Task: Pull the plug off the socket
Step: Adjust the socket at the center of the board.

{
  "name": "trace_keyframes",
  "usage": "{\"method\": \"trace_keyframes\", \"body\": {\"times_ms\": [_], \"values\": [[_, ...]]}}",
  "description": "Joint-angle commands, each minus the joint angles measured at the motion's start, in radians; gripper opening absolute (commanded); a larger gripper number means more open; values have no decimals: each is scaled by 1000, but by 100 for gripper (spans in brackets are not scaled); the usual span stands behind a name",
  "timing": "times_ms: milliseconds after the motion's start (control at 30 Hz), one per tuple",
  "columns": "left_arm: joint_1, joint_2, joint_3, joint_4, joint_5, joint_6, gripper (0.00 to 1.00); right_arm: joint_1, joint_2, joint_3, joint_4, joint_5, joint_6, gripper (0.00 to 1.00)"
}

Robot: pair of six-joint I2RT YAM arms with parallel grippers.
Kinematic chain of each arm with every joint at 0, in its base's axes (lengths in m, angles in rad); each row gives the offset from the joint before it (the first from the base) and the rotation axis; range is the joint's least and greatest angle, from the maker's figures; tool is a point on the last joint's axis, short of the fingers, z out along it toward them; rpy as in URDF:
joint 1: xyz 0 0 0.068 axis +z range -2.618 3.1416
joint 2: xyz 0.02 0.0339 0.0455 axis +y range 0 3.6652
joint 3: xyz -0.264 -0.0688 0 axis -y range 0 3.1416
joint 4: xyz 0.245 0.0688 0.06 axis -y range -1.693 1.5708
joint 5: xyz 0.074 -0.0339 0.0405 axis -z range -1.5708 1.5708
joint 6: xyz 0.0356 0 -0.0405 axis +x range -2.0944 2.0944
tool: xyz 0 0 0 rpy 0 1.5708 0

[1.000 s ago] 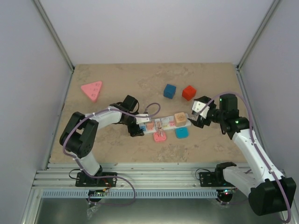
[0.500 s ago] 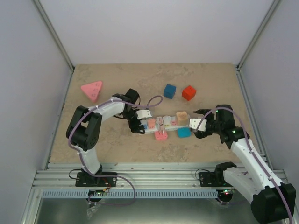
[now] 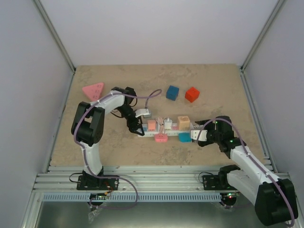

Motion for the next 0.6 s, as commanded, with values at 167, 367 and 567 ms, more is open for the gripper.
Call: {"method": "trace_keyframes", "body": {"times_ms": [167, 367, 567], "values": [[29, 48, 103, -203, 199, 142, 14, 1, 53, -59, 178, -51, -40, 74], [58, 39, 98, -177, 245, 109, 13, -9, 27, -69, 143, -67, -22, 69], [71, 51, 118, -204, 280, 126, 13, -9, 57, -81, 171, -111, -8, 58]]}}
